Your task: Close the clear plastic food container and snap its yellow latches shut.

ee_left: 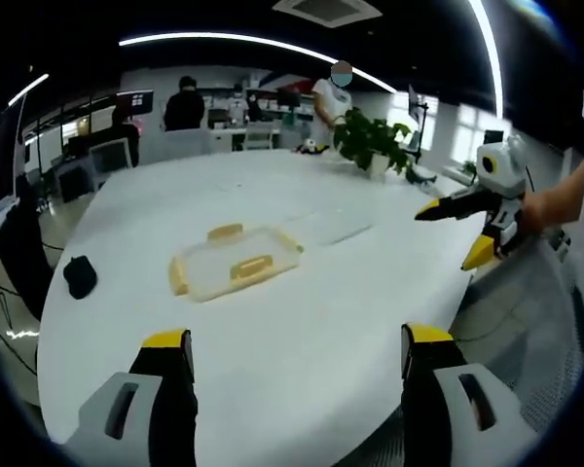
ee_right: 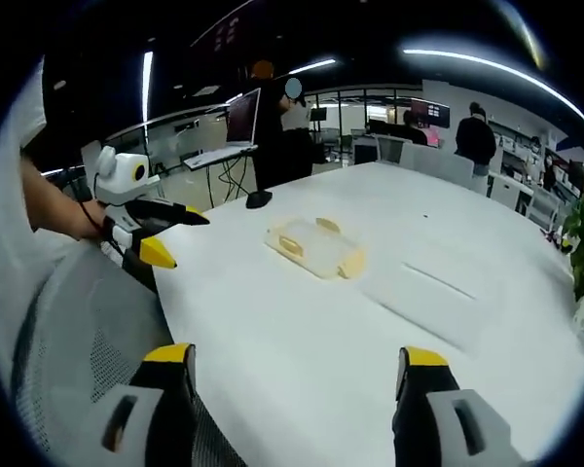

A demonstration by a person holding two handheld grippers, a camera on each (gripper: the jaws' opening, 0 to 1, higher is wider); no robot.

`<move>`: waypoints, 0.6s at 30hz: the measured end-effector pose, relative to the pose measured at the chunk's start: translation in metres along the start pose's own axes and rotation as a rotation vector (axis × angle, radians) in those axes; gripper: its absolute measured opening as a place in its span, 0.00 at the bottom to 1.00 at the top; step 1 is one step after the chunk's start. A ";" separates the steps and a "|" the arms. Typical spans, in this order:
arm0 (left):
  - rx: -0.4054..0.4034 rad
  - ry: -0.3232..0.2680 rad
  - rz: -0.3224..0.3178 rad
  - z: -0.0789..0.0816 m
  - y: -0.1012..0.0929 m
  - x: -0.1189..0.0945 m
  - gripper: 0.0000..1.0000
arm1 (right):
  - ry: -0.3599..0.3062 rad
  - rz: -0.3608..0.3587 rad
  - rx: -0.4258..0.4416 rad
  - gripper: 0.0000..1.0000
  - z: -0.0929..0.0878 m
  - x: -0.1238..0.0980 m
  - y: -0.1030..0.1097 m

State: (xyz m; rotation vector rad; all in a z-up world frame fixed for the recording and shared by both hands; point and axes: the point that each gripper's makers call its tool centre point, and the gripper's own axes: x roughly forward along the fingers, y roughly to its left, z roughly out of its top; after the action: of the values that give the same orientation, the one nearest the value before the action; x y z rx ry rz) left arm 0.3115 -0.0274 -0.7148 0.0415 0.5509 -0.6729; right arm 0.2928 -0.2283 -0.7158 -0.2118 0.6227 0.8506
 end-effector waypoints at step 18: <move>0.015 0.026 -0.035 0.000 0.012 0.015 0.84 | 0.043 0.041 -0.035 0.76 0.005 0.017 -0.007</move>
State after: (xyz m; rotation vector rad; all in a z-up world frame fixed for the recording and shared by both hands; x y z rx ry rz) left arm 0.3284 -0.0266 -0.7237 0.0543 0.5723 -0.7115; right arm 0.3089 -0.2204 -0.7221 -0.2500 0.6545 0.8988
